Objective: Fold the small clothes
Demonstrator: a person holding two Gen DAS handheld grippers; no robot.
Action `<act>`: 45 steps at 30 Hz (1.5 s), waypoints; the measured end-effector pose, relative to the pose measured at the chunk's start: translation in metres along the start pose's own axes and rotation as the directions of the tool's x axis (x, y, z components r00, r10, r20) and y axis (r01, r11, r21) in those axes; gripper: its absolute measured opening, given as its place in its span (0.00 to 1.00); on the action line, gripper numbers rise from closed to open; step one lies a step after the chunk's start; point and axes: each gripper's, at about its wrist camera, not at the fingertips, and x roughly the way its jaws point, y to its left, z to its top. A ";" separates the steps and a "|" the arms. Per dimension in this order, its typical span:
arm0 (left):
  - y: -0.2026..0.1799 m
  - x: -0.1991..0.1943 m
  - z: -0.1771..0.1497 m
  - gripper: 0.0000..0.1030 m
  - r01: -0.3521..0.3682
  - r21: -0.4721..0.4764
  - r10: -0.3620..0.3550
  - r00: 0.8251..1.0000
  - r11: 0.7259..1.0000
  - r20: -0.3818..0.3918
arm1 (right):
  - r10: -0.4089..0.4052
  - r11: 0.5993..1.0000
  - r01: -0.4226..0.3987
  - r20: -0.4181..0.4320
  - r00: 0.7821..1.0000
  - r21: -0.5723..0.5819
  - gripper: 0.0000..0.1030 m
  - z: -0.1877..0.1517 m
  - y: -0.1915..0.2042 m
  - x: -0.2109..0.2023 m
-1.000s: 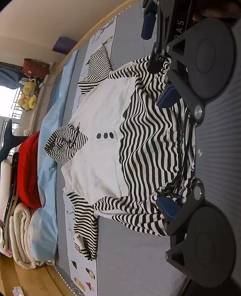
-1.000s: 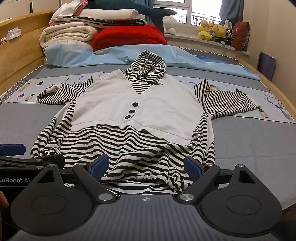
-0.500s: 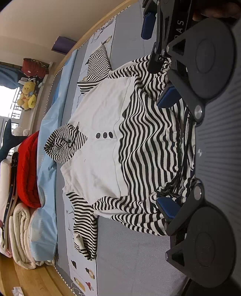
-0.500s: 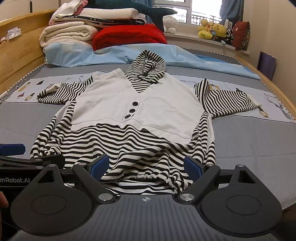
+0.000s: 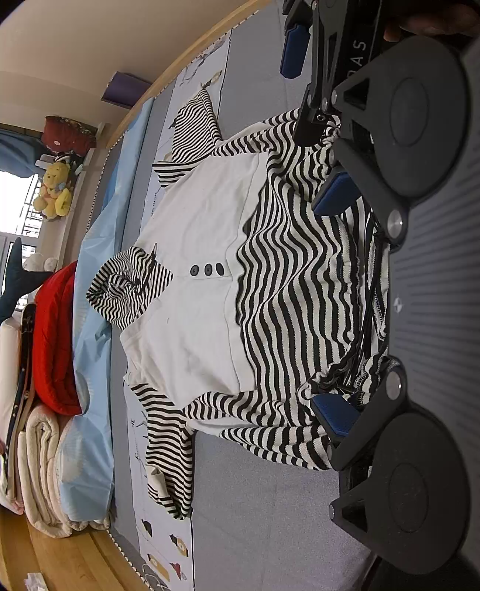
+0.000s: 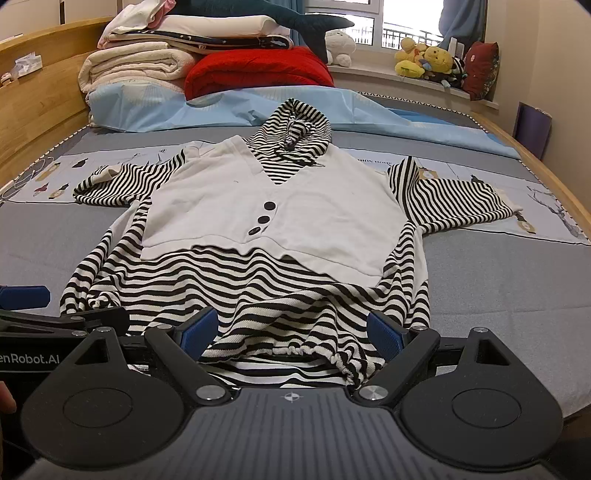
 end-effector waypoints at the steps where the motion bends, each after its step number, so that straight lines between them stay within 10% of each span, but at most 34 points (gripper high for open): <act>1: 0.000 0.000 0.000 0.99 0.001 0.000 -0.001 1.000 1.000 0.000 | 0.000 1.000 0.000 0.000 1.000 0.000 0.86 0.000 0.000 0.000; 13: 0.001 -0.015 0.014 0.99 -0.061 0.086 0.048 0.989 0.994 0.142 | -0.003 1.000 0.003 0.004 1.000 0.018 0.86 0.000 -0.005 -0.001; 33: 0.037 0.093 0.190 0.65 -0.066 0.153 0.039 0.984 0.986 0.174 | -0.036 0.998 0.038 -0.041 0.998 0.044 0.84 0.001 -0.010 0.018; 37: 0.072 0.138 0.186 0.27 -0.064 0.084 0.061 0.997 0.994 0.044 | -0.027 0.999 0.028 -0.024 0.999 0.038 0.68 0.004 -0.011 0.020; 45: 0.151 0.196 0.201 0.26 -0.182 -0.045 0.181 0.983 0.982 -0.027 | 0.040 0.999 -0.040 0.040 0.998 -0.002 0.39 0.048 -0.015 0.032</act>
